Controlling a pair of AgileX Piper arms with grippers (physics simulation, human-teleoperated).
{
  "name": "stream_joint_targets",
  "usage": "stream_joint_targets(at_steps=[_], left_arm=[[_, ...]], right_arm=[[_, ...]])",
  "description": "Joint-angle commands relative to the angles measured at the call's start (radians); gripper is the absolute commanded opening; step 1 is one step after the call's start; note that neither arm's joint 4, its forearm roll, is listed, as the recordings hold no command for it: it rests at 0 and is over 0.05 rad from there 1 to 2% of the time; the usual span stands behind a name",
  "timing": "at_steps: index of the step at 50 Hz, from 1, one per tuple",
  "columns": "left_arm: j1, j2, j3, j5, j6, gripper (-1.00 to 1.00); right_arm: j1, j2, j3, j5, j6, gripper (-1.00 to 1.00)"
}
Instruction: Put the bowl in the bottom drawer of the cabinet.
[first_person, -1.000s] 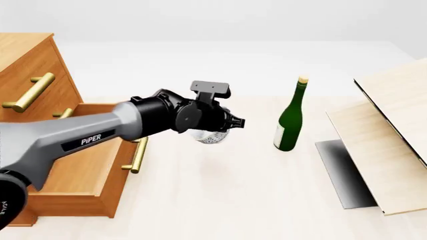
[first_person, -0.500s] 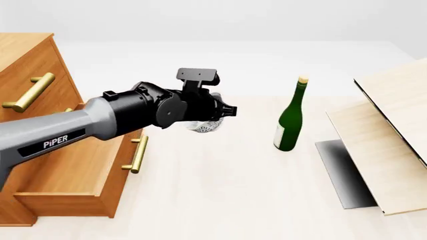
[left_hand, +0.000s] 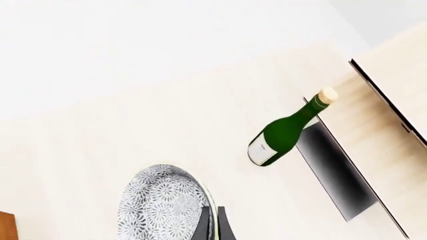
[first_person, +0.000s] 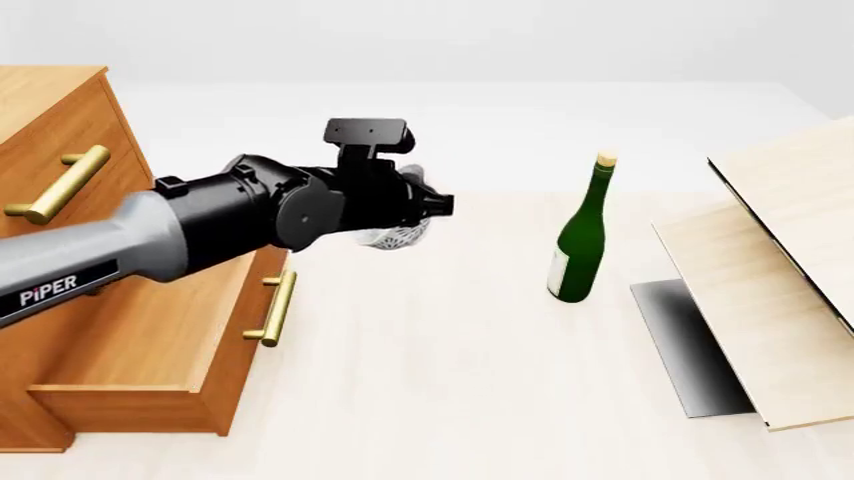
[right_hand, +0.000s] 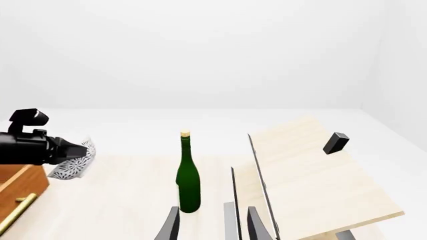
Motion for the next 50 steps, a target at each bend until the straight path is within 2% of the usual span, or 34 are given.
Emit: stream_joint_targets(at_steps=[1, 50], left_arm=[[0.029, -0.037, 0.02, -0.014, 0.011, -1.0], [0.221, -0.22, 0.177, -0.061, 0.033, -1.0]], right_arm=[[0.0, 0.0, 0.0, 0.0, 0.0, 1.0], [0.0, 0.0, 0.0, 0.0, 0.0, 1.0]])
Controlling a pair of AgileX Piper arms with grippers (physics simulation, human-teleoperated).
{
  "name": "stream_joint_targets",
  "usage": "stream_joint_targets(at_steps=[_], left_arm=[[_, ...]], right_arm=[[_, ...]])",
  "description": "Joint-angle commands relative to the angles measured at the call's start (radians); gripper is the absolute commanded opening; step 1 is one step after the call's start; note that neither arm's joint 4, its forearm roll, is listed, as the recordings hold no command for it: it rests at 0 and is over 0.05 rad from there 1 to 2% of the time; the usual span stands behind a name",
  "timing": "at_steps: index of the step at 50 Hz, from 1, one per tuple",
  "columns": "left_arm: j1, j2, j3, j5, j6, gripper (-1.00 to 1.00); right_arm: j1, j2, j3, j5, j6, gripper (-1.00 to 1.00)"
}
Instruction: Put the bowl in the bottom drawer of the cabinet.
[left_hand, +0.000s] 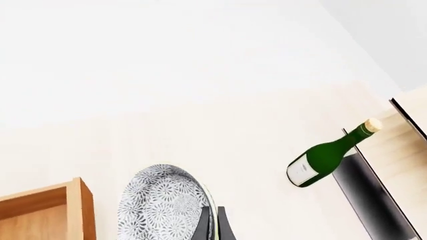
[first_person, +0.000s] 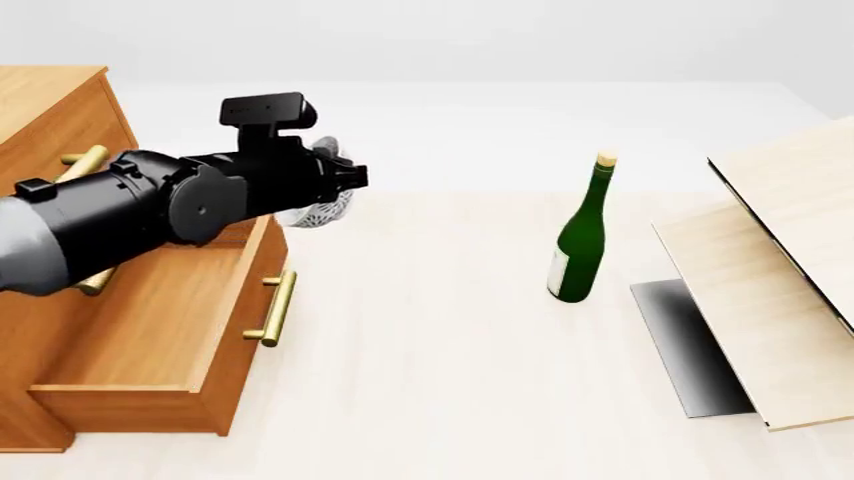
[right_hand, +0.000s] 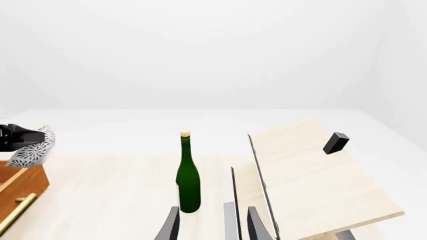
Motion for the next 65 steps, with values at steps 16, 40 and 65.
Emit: stream_joint_targets(at_steps=[16, 40, 65], left_arm=[[0.11, -0.119, 0.112, -0.008, 0.009, -1.0], [0.18, -0.208, 0.188, -0.02, 0.011, -1.0], [0.263, -0.314, 0.326, -0.07, -0.027, -1.0]], right_arm=[[0.0, 0.0, 0.0, 0.0, 0.0, 1.0], [0.0, 0.0, 0.0, 0.0, 0.0, 1.0], [0.0, 0.0, 0.0, 0.0, 0.0, 1.0]])
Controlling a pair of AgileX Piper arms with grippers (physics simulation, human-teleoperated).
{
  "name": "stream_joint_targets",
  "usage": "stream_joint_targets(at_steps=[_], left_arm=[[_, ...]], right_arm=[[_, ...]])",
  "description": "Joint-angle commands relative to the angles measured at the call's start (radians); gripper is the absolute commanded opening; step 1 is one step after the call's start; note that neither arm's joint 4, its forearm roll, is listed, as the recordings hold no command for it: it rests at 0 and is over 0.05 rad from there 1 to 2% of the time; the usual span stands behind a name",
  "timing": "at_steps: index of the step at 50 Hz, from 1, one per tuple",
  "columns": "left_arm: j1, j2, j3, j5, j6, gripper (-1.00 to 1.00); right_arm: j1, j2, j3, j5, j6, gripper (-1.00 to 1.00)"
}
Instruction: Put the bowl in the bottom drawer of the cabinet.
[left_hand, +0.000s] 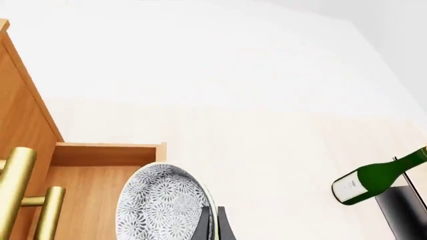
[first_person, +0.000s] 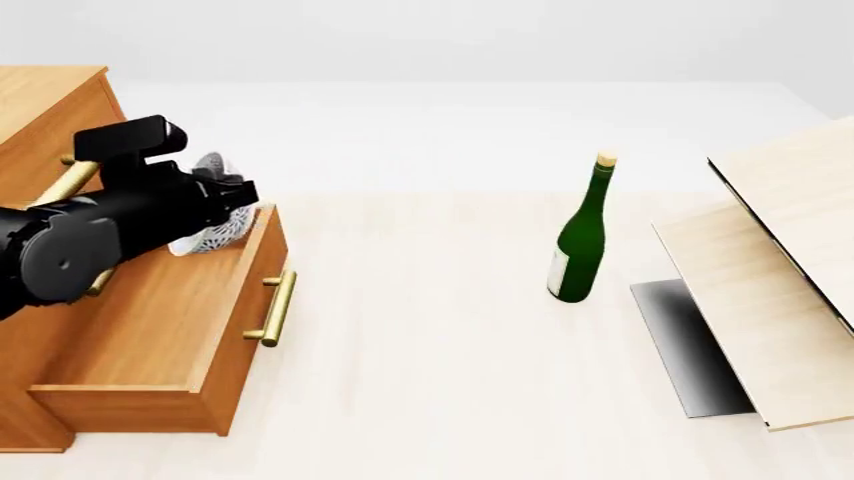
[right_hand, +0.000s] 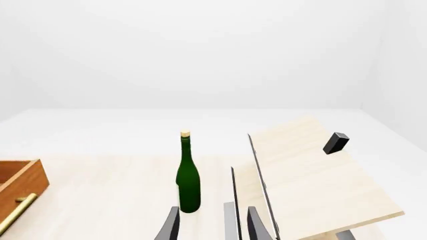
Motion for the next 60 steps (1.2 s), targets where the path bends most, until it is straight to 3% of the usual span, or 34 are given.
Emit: stream_joint_targets(at_steps=[1, 26, 40, 43, 57, 58, 60], left_arm=[[0.043, -0.054, 0.062, -0.026, -0.011, -1.0], [0.07, -0.059, 0.169, -0.128, -0.074, -1.0], [0.103, -0.092, 0.228, -0.144, -0.089, -1.0], [0.115, -0.125, 0.197, -0.081, -0.088, -1.0], [0.127, -0.107, 0.219, -0.112, -0.099, -1.0], [0.126, -0.103, 0.253, -0.147, -0.102, -1.0], [0.126, -0.11, 0.229, -0.109, -0.108, -1.0]], right_arm=[[0.0, 0.0, 0.0, 0.0, 0.0, 1.0], [0.0, 0.0, 0.0, 0.0, 0.0, 1.0], [0.0, 0.0, 0.0, 0.0, 0.0, 1.0], [0.0, 0.0, 0.0, 0.0, 0.0, 1.0], [0.0, 0.0, 0.0, 0.0, 0.0, 1.0], [0.0, 0.0, 0.0, 0.0, 0.0, 1.0], [0.0, 0.0, 0.0, 0.0, 0.0, 1.0]])
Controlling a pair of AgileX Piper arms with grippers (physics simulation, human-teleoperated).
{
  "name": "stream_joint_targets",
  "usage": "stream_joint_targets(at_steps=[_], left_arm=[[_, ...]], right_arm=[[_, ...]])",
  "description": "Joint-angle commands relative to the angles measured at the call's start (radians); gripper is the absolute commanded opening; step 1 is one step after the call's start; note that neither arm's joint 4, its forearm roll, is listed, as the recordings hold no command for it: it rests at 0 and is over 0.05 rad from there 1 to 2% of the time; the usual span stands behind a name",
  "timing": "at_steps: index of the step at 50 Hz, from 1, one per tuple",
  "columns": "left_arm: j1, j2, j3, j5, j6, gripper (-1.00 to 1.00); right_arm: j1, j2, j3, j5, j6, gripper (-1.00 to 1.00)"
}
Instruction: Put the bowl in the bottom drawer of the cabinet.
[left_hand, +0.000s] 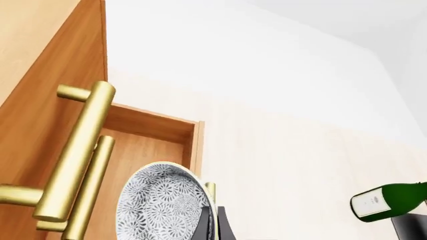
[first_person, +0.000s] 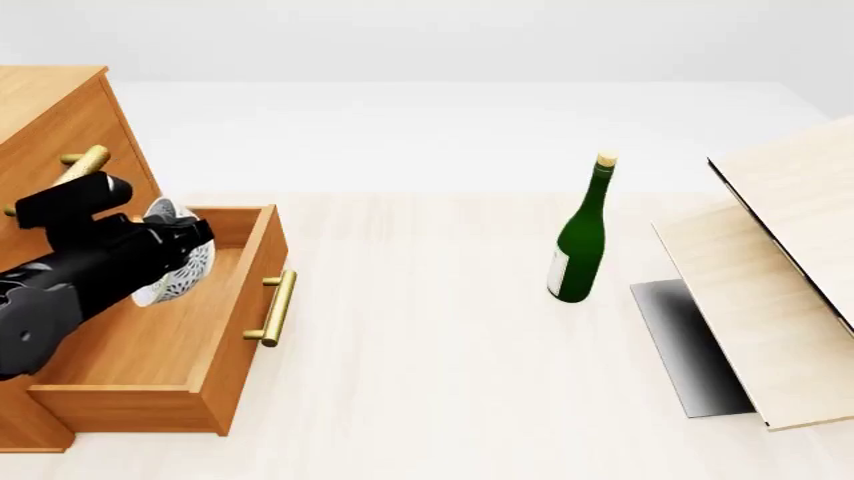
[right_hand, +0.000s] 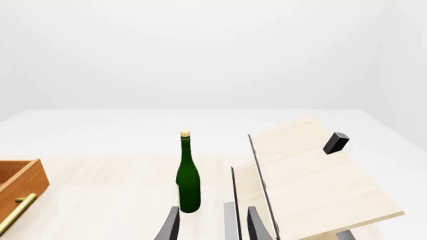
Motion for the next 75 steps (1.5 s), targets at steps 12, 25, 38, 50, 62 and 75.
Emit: stream_joint_targets(at_steps=[12, 25, 38, 50, 62, 75], left_arm=[[0.014, 0.025, 0.027, -0.029, -0.022, -1.0], [0.034, 0.05, 0.03, -0.037, -0.013, -1.0], [0.031, 0.08, 0.047, -0.071, -0.032, -1.0], [0.027, 0.078, 0.065, -0.086, -0.045, -1.0], [0.04, 0.095, 0.083, -0.093, -0.04, -1.0], [0.063, 0.105, 0.1, -0.094, -0.023, -1.0]], right_arm=[[0.0, 0.0, 0.0, 0.0, 0.0, 1.0], [0.0, 0.0, 0.0, 0.0, 0.0, 1.0], [0.0, 0.0, 0.0, 0.0, 0.0, 1.0], [0.0, 0.0, 0.0, 0.0, 0.0, 1.0], [0.0, 0.0, 0.0, 0.0, 0.0, 1.0], [0.0, 0.0, 0.0, 0.0, 0.0, 1.0]])
